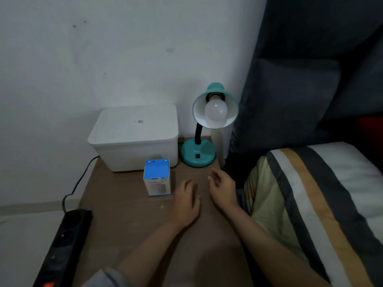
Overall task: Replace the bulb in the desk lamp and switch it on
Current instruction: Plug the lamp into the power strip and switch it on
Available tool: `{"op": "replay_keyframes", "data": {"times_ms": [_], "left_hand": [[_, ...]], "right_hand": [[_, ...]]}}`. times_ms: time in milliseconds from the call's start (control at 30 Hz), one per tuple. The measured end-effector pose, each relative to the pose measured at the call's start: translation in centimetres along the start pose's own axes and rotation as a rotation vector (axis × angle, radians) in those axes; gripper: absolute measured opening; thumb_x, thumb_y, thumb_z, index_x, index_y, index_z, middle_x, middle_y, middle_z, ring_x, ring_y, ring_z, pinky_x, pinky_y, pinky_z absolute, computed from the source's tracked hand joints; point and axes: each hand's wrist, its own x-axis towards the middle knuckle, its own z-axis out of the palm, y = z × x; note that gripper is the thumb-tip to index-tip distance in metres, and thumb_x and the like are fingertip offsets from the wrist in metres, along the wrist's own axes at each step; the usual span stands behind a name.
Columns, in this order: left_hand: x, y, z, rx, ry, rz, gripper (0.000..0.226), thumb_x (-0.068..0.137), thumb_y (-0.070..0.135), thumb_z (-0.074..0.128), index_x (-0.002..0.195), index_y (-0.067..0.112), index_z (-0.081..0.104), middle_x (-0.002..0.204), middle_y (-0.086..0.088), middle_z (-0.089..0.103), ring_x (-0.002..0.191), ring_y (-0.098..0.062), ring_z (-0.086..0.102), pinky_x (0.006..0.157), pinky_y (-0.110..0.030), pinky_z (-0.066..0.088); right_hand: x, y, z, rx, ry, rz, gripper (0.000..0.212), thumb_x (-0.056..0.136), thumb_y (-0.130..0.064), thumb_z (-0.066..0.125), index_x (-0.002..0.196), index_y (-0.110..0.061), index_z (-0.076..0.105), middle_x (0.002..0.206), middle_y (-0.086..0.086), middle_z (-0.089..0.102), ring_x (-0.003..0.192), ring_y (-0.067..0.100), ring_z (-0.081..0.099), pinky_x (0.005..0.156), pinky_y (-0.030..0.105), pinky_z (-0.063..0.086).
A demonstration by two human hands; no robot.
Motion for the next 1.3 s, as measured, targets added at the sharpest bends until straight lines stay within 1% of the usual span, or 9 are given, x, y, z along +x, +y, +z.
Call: {"op": "replay_keyframes", "data": {"times_ms": [100, 200, 267, 367, 467, 633, 967, 1167, 1300], "left_hand": [[3.1, 0.0, 0.8, 0.022, 0.055, -0.031, 0.045, 0.087, 0.013, 0.055, 0.13, 0.003, 0.047, 0.142, -0.017, 0.039, 0.132, -0.027, 0.04, 0.107, -0.027, 0.028], [5.8, -0.5, 1.3, 0.025, 0.098, -0.047, 0.05, 0.086, 0.01, 0.054, 0.134, 0.001, 0.042, 0.147, -0.02, 0.033, 0.136, -0.032, 0.034, 0.11, -0.032, 0.028], [7.0, -1.0, 1.5, 0.04, 0.12, -0.061, 0.052, 0.086, 0.01, 0.053, 0.136, 0.001, 0.04, 0.151, -0.02, 0.028, 0.137, -0.034, 0.032, 0.11, -0.036, 0.03], [8.0, -1.7, 1.9, 0.062, 0.125, -0.048, 0.056, 0.087, 0.01, 0.052, 0.14, 0.001, 0.035, 0.154, -0.018, 0.023, 0.138, -0.033, 0.03, 0.111, -0.034, 0.026], [8.1, -2.3, 2.5, 0.095, 0.114, -0.04, 0.057, 0.087, 0.01, 0.052, 0.14, 0.002, 0.034, 0.154, -0.017, 0.025, 0.137, -0.032, 0.035, 0.111, -0.039, 0.033], [8.2, -2.8, 3.0, 0.071, 0.119, -0.041, 0.057, 0.086, 0.012, 0.053, 0.14, 0.005, 0.036, 0.155, -0.013, 0.026, 0.136, -0.028, 0.037, 0.109, -0.039, 0.037], [8.2, -2.9, 2.9, 0.074, 0.112, -0.049, 0.057, 0.088, 0.015, 0.052, 0.141, 0.008, 0.035, 0.155, -0.011, 0.025, 0.136, -0.027, 0.036, 0.109, -0.038, 0.036], [8.1, -2.8, 2.9, 0.072, 0.095, -0.054, 0.057, 0.088, 0.016, 0.052, 0.142, 0.008, 0.034, 0.156, -0.011, 0.023, 0.137, -0.026, 0.036, 0.109, -0.038, 0.037], [8.3, -2.6, 2.7, 0.171, 0.011, -0.166, 0.063, 0.091, 0.025, 0.046, 0.147, 0.018, 0.02, 0.161, 0.0, 0.007, 0.14, -0.023, 0.029, 0.11, -0.039, 0.032]], "right_hand": [[2.4, 0.4, 0.7, -0.005, 0.019, -0.039, 0.031, 0.086, -0.005, 0.06, 0.117, -0.002, 0.061, 0.112, 0.012, 0.064, 0.101, 0.018, 0.061, 0.09, 0.023, 0.048], [4.1, 0.9, 1.7, -0.042, 0.027, -0.081, 0.031, 0.085, -0.004, 0.061, 0.116, -0.003, 0.062, 0.115, 0.014, 0.064, 0.107, 0.024, 0.059, 0.096, 0.033, 0.047], [5.0, 1.2, 2.3, -0.087, 0.009, -0.108, 0.032, 0.085, -0.004, 0.061, 0.118, -0.005, 0.061, 0.118, 0.012, 0.062, 0.111, 0.024, 0.054, 0.097, 0.028, 0.042], [6.4, 1.6, 2.9, -0.147, -0.003, -0.138, 0.033, 0.086, -0.006, 0.06, 0.12, -0.008, 0.061, 0.119, 0.009, 0.062, 0.112, 0.023, 0.049, 0.095, 0.019, 0.033], [7.2, 2.1, 3.7, -0.187, 0.019, -0.147, 0.034, 0.087, -0.011, 0.062, 0.12, -0.013, 0.063, 0.113, 0.007, 0.061, 0.108, 0.023, 0.045, 0.091, 0.013, 0.029], [7.4, 2.6, 4.4, -0.224, 0.046, -0.188, 0.027, 0.088, -0.016, 0.062, 0.113, -0.023, 0.068, 0.108, 0.006, 0.054, 0.104, 0.013, 0.033, 0.092, 0.021, 0.035], [7.4, 2.2, 4.2, -0.236, 0.019, -0.175, 0.024, 0.089, -0.019, 0.06, 0.111, -0.025, 0.069, 0.112, 0.005, 0.051, 0.105, 0.01, 0.028, 0.094, 0.02, 0.031], [7.3, 2.0, 4.2, -0.255, 0.006, -0.17, 0.023, 0.09, -0.019, 0.059, 0.11, -0.023, 0.069, 0.113, 0.006, 0.05, 0.105, 0.011, 0.028, 0.092, 0.02, 0.032], [7.4, 1.9, 4.3, -0.264, -0.064, -0.087, 0.022, 0.092, -0.022, 0.054, 0.107, -0.026, 0.07, 0.117, 0.007, 0.049, 0.111, 0.021, 0.034, 0.096, 0.025, 0.035]]}}
